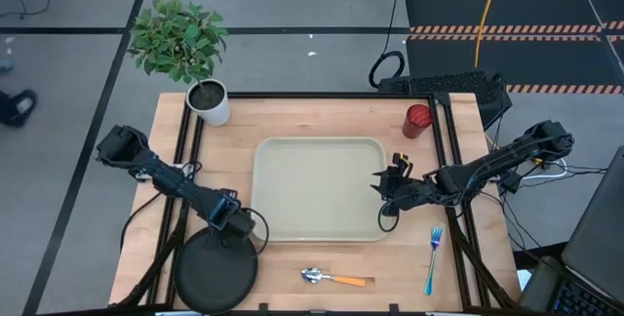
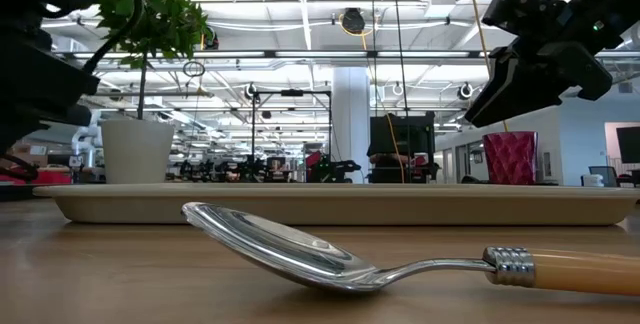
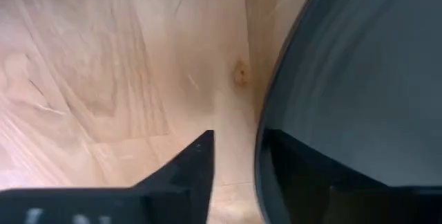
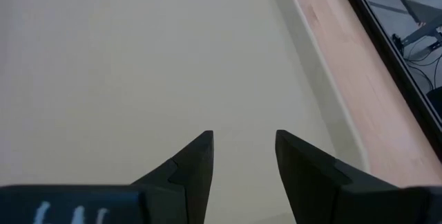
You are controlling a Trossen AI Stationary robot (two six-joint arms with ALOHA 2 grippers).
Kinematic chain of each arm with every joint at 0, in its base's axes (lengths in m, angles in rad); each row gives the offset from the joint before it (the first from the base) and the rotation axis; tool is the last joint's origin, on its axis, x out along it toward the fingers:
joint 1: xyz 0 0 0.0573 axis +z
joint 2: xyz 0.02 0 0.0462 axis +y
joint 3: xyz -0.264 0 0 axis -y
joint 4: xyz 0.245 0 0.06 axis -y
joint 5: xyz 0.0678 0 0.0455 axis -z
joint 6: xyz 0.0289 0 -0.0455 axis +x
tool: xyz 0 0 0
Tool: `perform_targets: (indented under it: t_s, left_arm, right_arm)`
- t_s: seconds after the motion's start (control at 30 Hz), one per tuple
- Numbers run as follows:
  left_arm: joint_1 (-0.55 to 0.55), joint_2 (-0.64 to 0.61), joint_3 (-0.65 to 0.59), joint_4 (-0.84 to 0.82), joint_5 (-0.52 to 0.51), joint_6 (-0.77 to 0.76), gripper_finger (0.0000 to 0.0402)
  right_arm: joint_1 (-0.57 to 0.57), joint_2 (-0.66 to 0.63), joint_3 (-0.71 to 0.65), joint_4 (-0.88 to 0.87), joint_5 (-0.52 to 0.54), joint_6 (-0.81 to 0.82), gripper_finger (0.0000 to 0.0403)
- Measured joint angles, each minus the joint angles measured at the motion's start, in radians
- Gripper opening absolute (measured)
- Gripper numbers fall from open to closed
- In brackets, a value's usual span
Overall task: Pick and place plate/cup/fork/spoon on tray
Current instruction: Put the black plate in the center of the gray tray
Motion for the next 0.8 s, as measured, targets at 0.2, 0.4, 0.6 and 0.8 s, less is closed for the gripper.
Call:
perform_targets:
  t_s: [0.2,0.4,0.6,0.8]
  left_arm:
    - [0.039,-0.001,0.000,0.000,0.122,-0.024,0.0015]
    - [0.052,-0.008,0.000,0.008,0.230,-0.005,0.0007]
    - [0.075,-0.057,0.015,0.003,0.279,0.019,0.0006]
    - [0.133,-0.118,0.052,0.001,0.139,-0.074,0.0006]
  right_arm:
    - [0.000,0.000,0.000,0.000,0.000,-0.004,0.0149]
    - [0.000,0.000,0.000,0.000,0.000,0.001,0.0149]
    - [0.000,0.000,0.000,-0.002,0.000,0.000,0.0148]
    - [0.000,0.000,0.000,-0.004,0.000,0.002,0.0148]
